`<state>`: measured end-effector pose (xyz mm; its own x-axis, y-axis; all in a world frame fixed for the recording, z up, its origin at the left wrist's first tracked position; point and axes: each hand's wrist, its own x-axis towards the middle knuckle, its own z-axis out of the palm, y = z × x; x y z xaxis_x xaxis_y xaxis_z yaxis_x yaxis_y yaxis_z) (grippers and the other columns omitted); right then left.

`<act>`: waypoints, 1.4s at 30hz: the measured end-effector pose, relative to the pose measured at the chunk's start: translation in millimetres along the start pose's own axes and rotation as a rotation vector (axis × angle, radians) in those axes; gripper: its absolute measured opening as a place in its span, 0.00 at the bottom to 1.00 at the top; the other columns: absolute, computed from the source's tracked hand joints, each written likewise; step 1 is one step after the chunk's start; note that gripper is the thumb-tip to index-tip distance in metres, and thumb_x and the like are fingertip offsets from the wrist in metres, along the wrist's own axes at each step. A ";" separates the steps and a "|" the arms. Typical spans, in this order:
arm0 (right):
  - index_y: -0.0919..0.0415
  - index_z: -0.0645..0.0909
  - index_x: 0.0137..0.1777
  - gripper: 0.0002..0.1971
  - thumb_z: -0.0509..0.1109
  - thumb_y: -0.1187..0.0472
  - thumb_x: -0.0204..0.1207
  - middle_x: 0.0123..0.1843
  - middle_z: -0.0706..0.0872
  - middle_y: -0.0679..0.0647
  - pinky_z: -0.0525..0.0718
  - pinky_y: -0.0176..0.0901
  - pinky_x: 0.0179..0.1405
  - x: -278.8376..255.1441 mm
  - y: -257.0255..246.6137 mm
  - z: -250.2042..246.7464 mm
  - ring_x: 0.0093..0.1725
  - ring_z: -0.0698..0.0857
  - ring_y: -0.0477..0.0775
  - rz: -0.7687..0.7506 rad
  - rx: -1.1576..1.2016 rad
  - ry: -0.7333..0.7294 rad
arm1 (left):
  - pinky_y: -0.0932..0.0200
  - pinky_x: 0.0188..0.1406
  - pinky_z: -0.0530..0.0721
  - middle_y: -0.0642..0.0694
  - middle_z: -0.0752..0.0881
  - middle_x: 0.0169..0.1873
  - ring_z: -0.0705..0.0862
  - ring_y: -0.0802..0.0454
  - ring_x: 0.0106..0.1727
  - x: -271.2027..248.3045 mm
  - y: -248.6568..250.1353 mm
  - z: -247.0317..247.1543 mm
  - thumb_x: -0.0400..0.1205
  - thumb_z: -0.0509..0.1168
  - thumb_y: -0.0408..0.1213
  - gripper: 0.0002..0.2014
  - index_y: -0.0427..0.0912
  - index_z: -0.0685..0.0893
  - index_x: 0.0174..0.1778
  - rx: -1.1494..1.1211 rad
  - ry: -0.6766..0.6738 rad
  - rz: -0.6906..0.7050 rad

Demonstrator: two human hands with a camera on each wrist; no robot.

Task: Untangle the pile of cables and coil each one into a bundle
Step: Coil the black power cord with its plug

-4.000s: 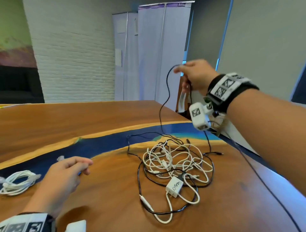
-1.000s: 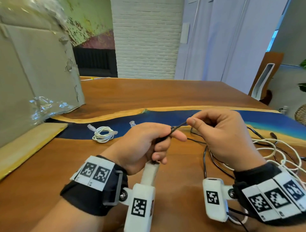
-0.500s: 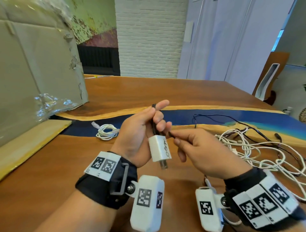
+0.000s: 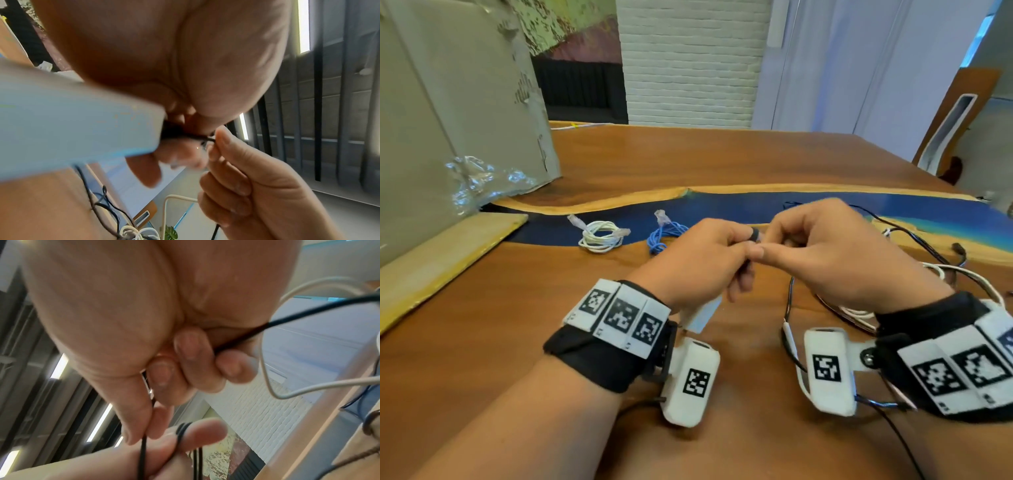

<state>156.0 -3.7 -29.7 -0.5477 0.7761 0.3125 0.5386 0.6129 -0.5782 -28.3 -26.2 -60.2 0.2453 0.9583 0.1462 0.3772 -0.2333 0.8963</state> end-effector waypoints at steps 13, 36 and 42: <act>0.38 0.90 0.53 0.11 0.69 0.56 0.87 0.39 0.94 0.40 0.85 0.46 0.57 1.1 6.6 -11.8 0.48 0.89 0.42 0.030 0.013 0.052 | 0.65 0.24 0.73 0.55 0.56 0.24 0.54 0.58 0.19 -7.0 6.8 -28.7 0.90 0.52 0.42 0.15 0.44 0.78 0.42 -1.051 -0.168 0.028; 0.56 0.89 0.33 0.13 0.83 0.49 0.71 0.23 0.83 0.45 0.71 0.32 0.27 -3.4 3.0 -17.7 0.24 0.75 0.40 0.027 0.023 0.053 | 0.52 0.34 0.80 0.49 0.68 0.18 0.65 0.51 0.22 -6.3 7.7 -2.2 0.92 0.54 0.37 0.19 0.30 0.89 0.54 -0.191 -0.116 -0.113; 0.47 0.94 0.44 0.04 0.78 0.52 0.78 0.34 0.91 0.51 0.82 0.52 0.36 -0.7 9.2 -21.3 0.34 0.83 0.58 0.005 0.125 0.181 | 0.59 0.23 0.67 0.52 0.55 0.20 0.52 0.54 0.18 -11.0 8.5 -13.7 0.91 0.53 0.43 0.23 0.35 0.88 0.42 -0.634 -0.203 -0.062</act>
<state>174.9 4.6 -19.3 -0.4153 0.8000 0.4331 0.4514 0.5945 -0.6654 -40.0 -36.4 -48.4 0.4267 0.9024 0.0601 -0.1870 0.0230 0.9821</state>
